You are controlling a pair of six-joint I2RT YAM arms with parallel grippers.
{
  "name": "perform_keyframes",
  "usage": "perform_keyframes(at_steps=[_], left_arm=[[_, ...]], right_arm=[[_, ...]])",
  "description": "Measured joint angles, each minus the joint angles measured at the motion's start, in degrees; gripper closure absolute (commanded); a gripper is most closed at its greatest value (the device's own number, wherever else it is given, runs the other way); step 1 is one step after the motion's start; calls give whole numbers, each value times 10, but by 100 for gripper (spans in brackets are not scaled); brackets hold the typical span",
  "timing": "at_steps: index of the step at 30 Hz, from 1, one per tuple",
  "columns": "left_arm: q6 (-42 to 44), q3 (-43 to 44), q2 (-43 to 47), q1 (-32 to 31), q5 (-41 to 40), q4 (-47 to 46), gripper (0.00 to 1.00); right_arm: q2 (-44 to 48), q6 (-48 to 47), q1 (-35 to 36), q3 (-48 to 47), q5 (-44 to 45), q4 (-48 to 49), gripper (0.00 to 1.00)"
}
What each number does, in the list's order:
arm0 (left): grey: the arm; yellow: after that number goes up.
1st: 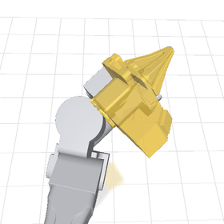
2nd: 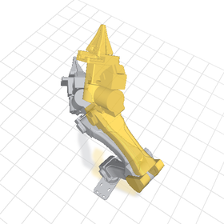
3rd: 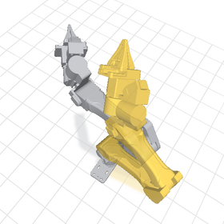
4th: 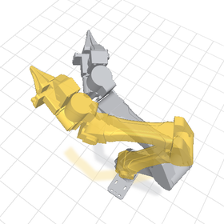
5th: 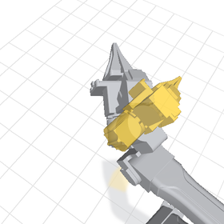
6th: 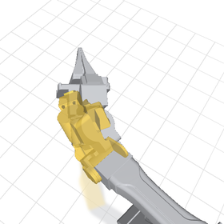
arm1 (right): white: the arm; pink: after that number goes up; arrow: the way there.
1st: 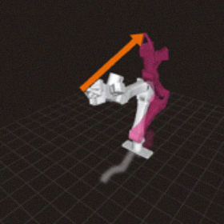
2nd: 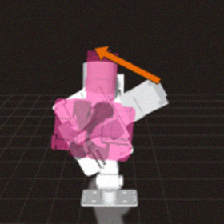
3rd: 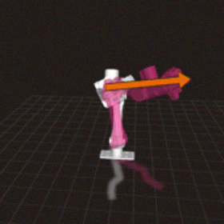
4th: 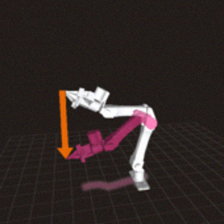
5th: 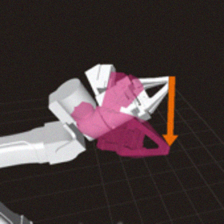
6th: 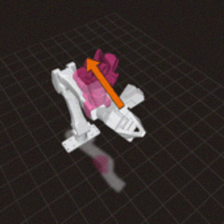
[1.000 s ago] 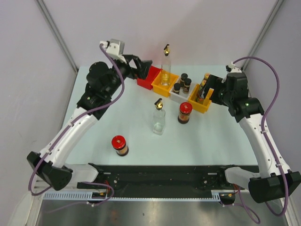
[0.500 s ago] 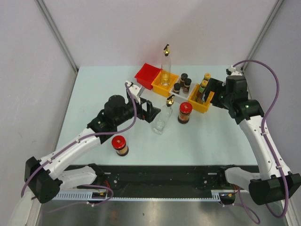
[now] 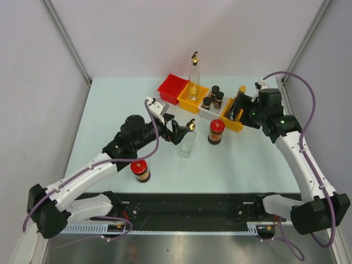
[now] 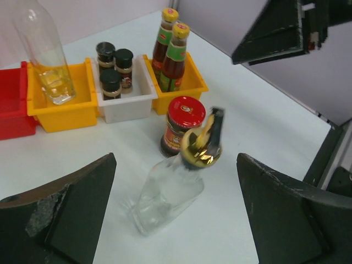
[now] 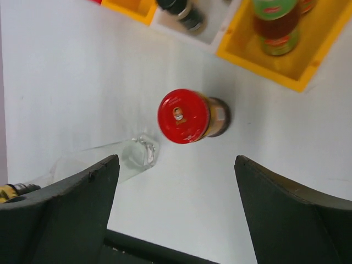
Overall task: Organize the condiment bottles
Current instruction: Pick up the bottle from the center of the board.
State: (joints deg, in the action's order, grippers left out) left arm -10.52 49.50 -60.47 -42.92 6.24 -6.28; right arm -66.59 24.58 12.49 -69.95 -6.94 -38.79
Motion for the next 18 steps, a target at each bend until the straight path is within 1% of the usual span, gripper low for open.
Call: perform_keyframes(at_steps=[6, 10, 14, 18], left_arm=[[31, -2, -6, -32, 19, 10, 7], [37, -8, -7, -40, 18, 13, 7], [34, -8, -24, -40, 5, 9, 9], [29, -8, -55, -41, -14, 3, 17]], right_arm=[[-13, 27, 65, 24, -37, 19, 9], [-13, 37, 67, 24, -39, 32, 9], [-10, 43, 65, 24, -38, 36, 9], [-2, 44, 65, 24, -33, 36, 8]])
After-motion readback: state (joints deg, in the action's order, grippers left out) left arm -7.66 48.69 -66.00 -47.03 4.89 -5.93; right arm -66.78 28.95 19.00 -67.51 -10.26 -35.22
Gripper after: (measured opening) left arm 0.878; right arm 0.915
